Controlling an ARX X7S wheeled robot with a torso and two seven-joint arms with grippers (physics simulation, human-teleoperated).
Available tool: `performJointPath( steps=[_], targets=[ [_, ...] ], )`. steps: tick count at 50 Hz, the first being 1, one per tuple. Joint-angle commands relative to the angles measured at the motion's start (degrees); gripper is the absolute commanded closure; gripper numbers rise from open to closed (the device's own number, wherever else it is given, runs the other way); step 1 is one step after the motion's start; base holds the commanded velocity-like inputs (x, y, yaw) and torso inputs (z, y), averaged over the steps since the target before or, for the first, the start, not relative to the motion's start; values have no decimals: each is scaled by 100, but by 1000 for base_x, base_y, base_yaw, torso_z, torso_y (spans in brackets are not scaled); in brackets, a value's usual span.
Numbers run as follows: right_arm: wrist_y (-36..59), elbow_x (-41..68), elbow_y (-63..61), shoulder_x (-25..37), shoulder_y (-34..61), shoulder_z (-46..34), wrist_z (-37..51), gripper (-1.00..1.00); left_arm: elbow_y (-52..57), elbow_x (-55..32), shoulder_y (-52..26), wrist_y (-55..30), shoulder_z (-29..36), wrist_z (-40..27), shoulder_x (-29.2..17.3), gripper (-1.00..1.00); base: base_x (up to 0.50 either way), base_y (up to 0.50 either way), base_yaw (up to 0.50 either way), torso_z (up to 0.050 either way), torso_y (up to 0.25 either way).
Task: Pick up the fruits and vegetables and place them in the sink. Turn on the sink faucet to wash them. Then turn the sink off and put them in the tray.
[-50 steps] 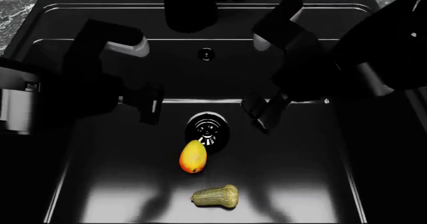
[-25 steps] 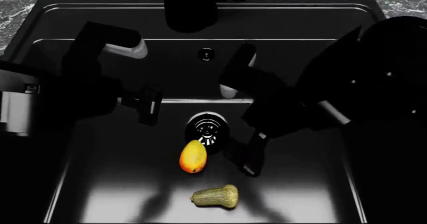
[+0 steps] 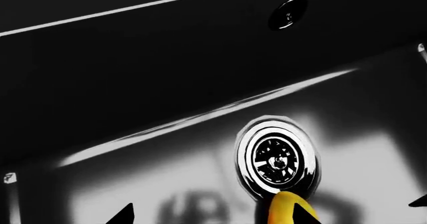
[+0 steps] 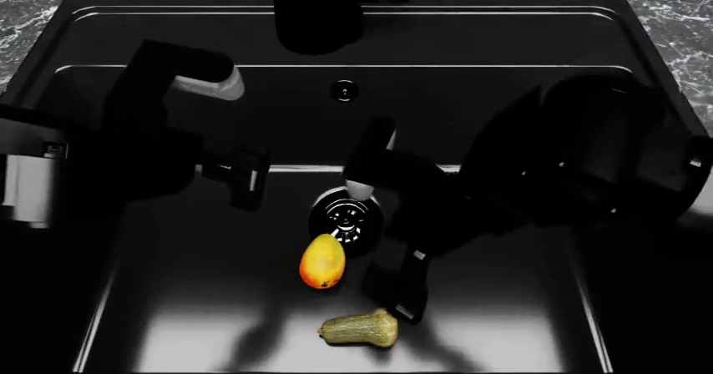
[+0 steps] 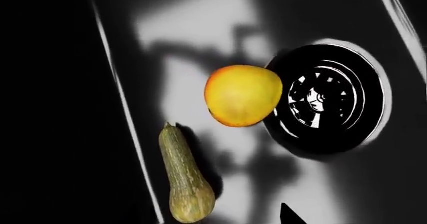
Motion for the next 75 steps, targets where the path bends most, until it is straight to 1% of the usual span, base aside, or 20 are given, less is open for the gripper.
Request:
performJointPath(
  steps=[1, 13, 28, 61, 75],
  targets=[
    [-160, -137, -7, -47, -199, -144, -276, -100, -7, 31, 39, 23, 3, 37, 2, -100, 0, 0, 0, 0, 0],
    [-349, -312, 64, -38, -439, -283, -414, -100, -17, 58, 84, 43, 8, 77, -1, -100, 0, 0, 0, 0, 0],
    [-447, -422, 105, -104, -664, -377, -291, -100, -97, 125, 121, 39, 48, 127, 76, -100, 0, 0, 0, 0, 0],
    [-788, -785, 615, -389, -1131, -580, -302, -100, -135, 191, 202, 66, 77, 184, 119, -100, 0, 0, 0, 0, 0],
    [-934, -1028, 1033, -627, -1348, -753, -415, -100, -180, 234, 214, 50, 90, 248, 119, -100, 0, 0, 0, 0, 0]
  ],
)
